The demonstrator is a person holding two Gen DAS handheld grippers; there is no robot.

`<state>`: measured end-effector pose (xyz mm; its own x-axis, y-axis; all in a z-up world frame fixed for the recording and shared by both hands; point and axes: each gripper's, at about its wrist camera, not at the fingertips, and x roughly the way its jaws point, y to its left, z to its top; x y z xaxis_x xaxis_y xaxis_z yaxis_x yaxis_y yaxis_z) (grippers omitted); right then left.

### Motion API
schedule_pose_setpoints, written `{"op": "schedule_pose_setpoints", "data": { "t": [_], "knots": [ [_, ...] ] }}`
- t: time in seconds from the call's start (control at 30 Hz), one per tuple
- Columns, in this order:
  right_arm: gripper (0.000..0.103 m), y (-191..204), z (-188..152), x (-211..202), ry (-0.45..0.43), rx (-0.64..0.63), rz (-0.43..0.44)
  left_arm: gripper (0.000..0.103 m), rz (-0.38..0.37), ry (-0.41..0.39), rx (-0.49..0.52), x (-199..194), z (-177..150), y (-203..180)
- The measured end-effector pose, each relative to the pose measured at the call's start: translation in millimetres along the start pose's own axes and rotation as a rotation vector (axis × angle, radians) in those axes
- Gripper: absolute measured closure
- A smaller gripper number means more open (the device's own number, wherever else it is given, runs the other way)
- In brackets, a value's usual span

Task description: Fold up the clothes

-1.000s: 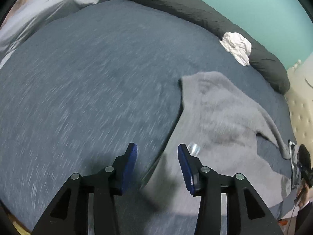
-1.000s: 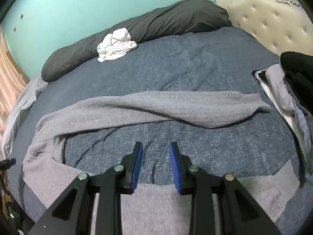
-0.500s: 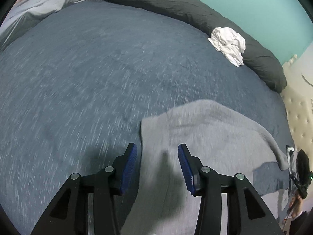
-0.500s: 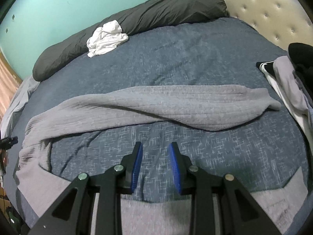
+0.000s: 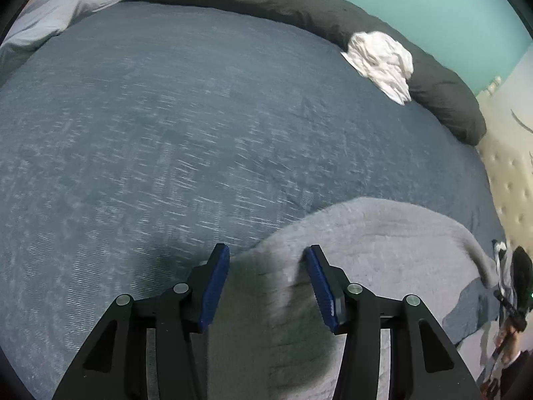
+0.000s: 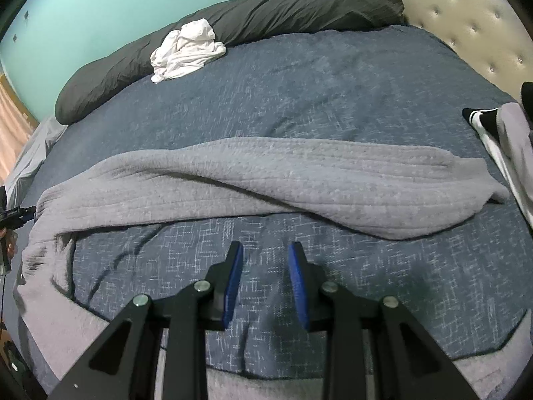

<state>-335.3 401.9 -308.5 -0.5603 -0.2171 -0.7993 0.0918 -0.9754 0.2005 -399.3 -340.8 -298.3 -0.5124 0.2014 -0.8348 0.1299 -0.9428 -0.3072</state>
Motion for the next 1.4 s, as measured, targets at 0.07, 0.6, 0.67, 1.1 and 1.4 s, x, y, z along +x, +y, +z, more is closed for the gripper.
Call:
{"op": "schedule_pose_setpoints", "data": {
  "t": [0.07, 0.6, 0.67, 1.1, 1.4],
  "knots": [
    [0.075, 0.6, -0.2, 0.6, 0.000, -0.002, 0.003, 0.067, 0.011, 0.013, 0.034, 5.2, -2.0, -6.8],
    [0.075, -12.9, -6.1, -3.7, -0.010, 0.057, 0.013, 0.095, 0.069, 0.010, 0.097, -8.3, -2.9, -19.1],
    [0.075, -13.8, -7.1, -3.7, -0.009, 0.060, 0.014, 0.066, 0.082, 0.015, 0.078, -7.8, -1.8, -11.7],
    [0.075, -7.5, -11.6, 2.2, 0.003, 0.057, 0.021, 0.062, 0.088, 0.044, 0.042, 13.7, -15.7, 1.5],
    [0.075, -10.5, -12.8, 1.3, 0.002, 0.077, 0.030, 0.087, 0.088, -0.085, 0.040, -34.9, -9.0, -9.6]
  ]
}}
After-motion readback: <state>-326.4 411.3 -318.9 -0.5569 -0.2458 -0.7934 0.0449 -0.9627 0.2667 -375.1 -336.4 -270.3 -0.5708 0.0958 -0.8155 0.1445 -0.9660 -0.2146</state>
